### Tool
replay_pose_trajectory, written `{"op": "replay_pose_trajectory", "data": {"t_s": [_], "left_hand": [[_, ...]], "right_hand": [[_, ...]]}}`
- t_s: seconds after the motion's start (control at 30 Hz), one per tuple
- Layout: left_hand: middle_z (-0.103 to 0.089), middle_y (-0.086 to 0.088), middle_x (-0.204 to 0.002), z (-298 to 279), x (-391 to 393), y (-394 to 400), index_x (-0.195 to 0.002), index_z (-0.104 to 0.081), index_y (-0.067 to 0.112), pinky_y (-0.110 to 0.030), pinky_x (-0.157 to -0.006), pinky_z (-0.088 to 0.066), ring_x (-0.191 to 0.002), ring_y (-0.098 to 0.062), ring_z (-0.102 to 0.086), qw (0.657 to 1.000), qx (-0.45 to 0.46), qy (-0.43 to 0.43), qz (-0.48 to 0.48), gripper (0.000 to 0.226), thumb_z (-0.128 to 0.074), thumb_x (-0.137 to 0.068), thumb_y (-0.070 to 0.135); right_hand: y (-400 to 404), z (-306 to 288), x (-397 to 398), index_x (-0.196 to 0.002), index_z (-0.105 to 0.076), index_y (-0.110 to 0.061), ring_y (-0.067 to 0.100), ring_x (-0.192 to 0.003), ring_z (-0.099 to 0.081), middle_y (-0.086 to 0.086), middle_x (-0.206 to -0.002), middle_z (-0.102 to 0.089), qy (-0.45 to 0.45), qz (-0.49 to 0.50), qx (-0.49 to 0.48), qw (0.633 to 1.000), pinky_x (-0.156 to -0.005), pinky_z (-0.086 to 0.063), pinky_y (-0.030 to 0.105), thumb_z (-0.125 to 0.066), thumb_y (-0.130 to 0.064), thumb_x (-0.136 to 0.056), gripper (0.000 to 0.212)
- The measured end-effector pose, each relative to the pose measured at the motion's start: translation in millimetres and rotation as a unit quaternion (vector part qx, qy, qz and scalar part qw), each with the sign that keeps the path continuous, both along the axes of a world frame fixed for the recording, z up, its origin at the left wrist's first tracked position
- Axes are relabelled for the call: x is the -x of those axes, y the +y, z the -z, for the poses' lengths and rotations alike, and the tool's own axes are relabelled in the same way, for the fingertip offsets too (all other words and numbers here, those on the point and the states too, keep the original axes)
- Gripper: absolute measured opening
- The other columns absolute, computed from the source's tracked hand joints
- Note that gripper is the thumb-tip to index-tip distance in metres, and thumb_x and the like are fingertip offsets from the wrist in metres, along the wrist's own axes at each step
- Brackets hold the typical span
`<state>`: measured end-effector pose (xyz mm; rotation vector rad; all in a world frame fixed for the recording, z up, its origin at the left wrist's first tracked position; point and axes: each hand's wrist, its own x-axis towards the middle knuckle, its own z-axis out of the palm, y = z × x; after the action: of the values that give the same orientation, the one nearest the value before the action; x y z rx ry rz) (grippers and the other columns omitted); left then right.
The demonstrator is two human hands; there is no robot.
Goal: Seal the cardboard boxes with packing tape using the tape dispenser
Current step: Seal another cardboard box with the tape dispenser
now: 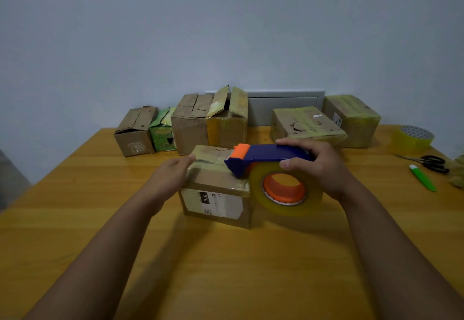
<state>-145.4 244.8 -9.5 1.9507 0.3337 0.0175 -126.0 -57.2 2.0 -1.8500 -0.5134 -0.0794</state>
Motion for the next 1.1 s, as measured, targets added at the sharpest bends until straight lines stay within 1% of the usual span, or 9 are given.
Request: {"op": "replay_pose_trajectory", "data": {"t_s": [0.1, 0.2, 0.27, 0.33, 0.53, 0.77, 0.93, 1.03, 1.1], "left_hand": [[-0.05, -0.007, -0.139, -1.6, 2.4, 11.7, -0.148, -0.035, 0.019, -0.042, -0.1, -0.043, -0.121, -0.026, -0.05, 0.987, -0.154, 0.025, 0.038, 0.061, -0.042, -0.098, 0.053], [-0.042, -0.008, -0.15, -0.6, 2.3, 9.0, -0.152, -0.024, 0.021, -0.043, -0.105, -0.042, -0.136, -0.024, -0.041, 0.927, -0.361, -0.096, 0.02, 0.058, -0.038, -0.101, 0.045], [-0.03, -0.001, -0.157, -0.9, -0.4, -0.1, -0.152, -0.026, 0.021, -0.038, -0.112, -0.029, -0.146, -0.016, -0.023, 0.903, -0.392, -0.159, 0.075, 0.052, -0.034, -0.104, 0.038], [-0.027, 0.001, -0.158, 2.1, -5.0, -5.2, -0.151, -0.028, 0.023, -0.032, -0.114, -0.023, -0.147, -0.013, -0.017, 0.875, -0.429, -0.163, 0.157, 0.049, -0.028, -0.105, 0.037], [-0.013, 0.006, -0.162, 3.6, -12.7, 1.1, -0.154, -0.017, 0.026, -0.028, -0.116, -0.014, -0.148, -0.007, -0.007, 0.861, -0.456, -0.091, 0.206, 0.056, -0.017, -0.103, 0.047], [-0.003, 0.007, -0.162, 1.0, -12.7, -1.9, -0.155, -0.01, 0.026, -0.032, -0.119, -0.012, -0.148, -0.007, -0.002, 0.862, -0.463, -0.053, 0.202, 0.06, -0.014, -0.101, 0.052], [0.0, 0.006, -0.163, 0.3, -16.3, -2.6, -0.155, -0.008, 0.025, -0.033, -0.12, -0.01, -0.148, -0.008, -0.001, 0.863, -0.459, -0.044, 0.207, 0.06, -0.015, -0.102, 0.05], [-0.004, 0.006, -0.163, 2.8, -17.6, -3.8, -0.155, -0.012, 0.028, -0.038, -0.117, -0.02, -0.149, -0.012, -0.008, 0.859, -0.468, -0.055, 0.197, 0.059, -0.021, -0.102, 0.051], [-0.022, 0.006, -0.16, 7.0, -15.9, -4.4, -0.15, -0.029, 0.032, -0.039, -0.101, -0.039, -0.142, -0.017, -0.029, 0.871, -0.455, -0.107, 0.15, 0.052, -0.033, -0.101, 0.051]], "right_hand": [[19.4, 3.9, -3.4, -0.116, -0.066, -0.039, 0.006, -0.095, -0.063, -0.009, -0.112, -0.064, -0.005, -0.013, 0.011, 1.0, -0.074, -0.053, 0.021, -0.074, -0.052, -0.062, 0.056], [28.9, 5.0, -3.6, -0.113, -0.065, -0.043, 0.006, -0.093, -0.064, -0.01, -0.11, -0.064, -0.004, -0.024, 0.002, 1.0, -0.073, -0.052, 0.02, -0.071, -0.056, -0.059, 0.056], [30.0, 4.3, -4.0, -0.113, -0.065, -0.044, 0.006, -0.092, -0.064, -0.008, -0.111, -0.064, -0.004, -0.027, 0.0, 1.0, -0.072, -0.052, 0.02, -0.071, -0.057, -0.058, 0.057], [28.8, 3.5, -4.0, -0.114, -0.065, -0.043, 0.006, -0.09, -0.064, -0.007, -0.11, -0.064, -0.001, -0.03, 0.001, 1.0, -0.071, -0.052, 0.02, -0.071, -0.056, -0.058, 0.057], [24.0, 2.7, -5.1, -0.117, -0.064, -0.038, 0.003, -0.09, -0.062, -0.01, -0.111, -0.064, -0.002, -0.038, 0.018, 0.999, -0.069, -0.051, 0.017, -0.074, -0.038, -0.068, 0.05], [-11.0, -2.2, -0.4, -0.116, -0.068, -0.035, 0.0, -0.094, -0.06, -0.012, -0.115, -0.064, -0.012, -0.013, 0.033, 0.999, -0.074, -0.048, 0.011, -0.075, -0.038, -0.065, 0.052], [-33.7, 8.2, 11.0, -0.116, -0.068, -0.035, 0.002, -0.096, -0.062, -0.01, -0.116, -0.065, 0.004, -0.002, 0.011, 1.0, -0.075, -0.05, 0.013, -0.076, -0.04, -0.064, 0.053], [-36.5, 17.6, 16.4, -0.117, -0.067, -0.038, 0.003, -0.096, -0.062, -0.011, -0.117, -0.063, 0.014, -0.001, 0.011, 1.0, -0.074, -0.049, 0.013, -0.073, -0.054, -0.058, 0.061], [-34.3, 24.1, 18.3, -0.116, -0.066, -0.041, 0.001, -0.097, -0.061, -0.014, -0.118, -0.062, 0.018, 0.0, 0.003, 1.0, -0.075, -0.049, 0.013, -0.073, -0.055, -0.058, 0.061]]}}
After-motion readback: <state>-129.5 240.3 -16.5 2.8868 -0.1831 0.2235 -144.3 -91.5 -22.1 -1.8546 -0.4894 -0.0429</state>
